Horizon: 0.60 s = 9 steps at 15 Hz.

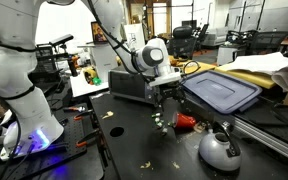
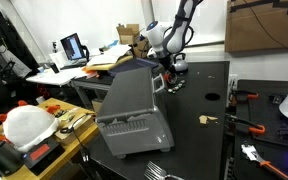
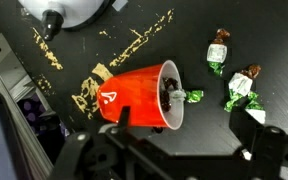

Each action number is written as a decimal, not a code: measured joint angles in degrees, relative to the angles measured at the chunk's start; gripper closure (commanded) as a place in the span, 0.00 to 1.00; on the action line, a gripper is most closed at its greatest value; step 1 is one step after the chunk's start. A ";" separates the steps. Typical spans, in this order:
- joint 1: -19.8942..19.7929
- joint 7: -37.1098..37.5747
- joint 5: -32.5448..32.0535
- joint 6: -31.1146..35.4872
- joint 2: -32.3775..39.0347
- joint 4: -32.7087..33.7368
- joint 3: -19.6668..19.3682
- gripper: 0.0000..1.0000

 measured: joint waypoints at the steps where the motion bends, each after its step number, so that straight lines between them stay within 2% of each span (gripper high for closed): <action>1: 0.00 0.00 -0.73 0.00 0.00 0.00 -0.08 0.00; 9: 0.00 0.00 -5.86 0.00 0.00 0.00 -0.85 0.00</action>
